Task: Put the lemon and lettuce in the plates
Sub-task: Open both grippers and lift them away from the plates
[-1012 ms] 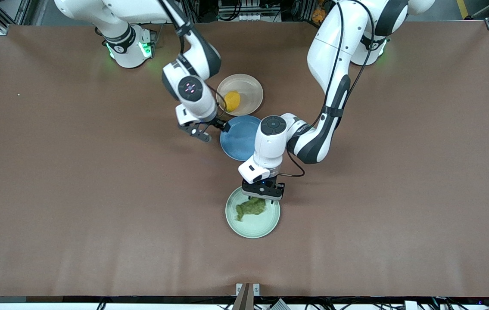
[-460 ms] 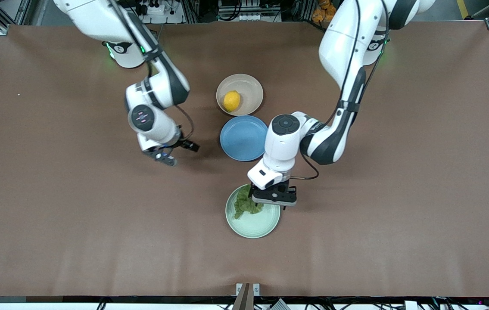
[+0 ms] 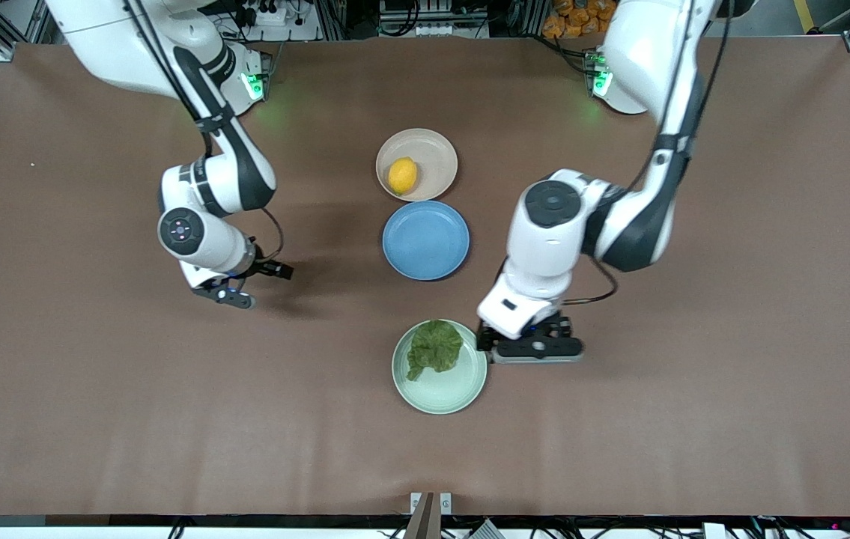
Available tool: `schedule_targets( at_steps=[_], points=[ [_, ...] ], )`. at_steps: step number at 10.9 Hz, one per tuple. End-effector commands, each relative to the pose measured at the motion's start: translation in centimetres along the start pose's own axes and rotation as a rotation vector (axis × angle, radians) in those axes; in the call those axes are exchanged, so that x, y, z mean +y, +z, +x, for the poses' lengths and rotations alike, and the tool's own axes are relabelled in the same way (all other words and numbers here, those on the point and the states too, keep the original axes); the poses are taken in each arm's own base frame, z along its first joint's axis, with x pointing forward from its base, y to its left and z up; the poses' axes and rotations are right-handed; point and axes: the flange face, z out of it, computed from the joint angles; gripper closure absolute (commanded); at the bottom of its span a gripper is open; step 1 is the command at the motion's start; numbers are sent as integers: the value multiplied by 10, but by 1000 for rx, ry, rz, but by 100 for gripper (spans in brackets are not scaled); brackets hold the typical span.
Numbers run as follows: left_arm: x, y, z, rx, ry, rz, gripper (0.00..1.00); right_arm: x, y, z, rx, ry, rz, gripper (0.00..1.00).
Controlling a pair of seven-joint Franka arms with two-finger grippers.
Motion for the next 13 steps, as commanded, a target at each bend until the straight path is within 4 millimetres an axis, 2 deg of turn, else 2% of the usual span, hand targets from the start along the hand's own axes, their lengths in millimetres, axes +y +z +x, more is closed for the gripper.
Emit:
schedule_targets(
  at_steps=[1,3,7,8,9,11,13],
  points=[
    [-75,-47,35,-89,14,-41,0,44,2,23,24,-83,-42,0],
    [-127,-73,52,-142,40,-64,0,79,1,40,21,-127,-31,0],
    [-197,-118,58,-248,112,-30,0,122,-2,57,17,-227,-19,0],
    [-220,-132,60,-269,120,-36,0,126,-3,58,18,-235,-18,0],
    [-232,-145,59,-283,108,-34,0,126,-6,58,19,-238,-18,0],
    [-245,-179,52,-318,101,-20,0,125,-6,54,13,-240,-18,0],
    [-269,-211,46,-351,75,-18,0,125,-10,40,21,-257,-20,0]
  ],
)
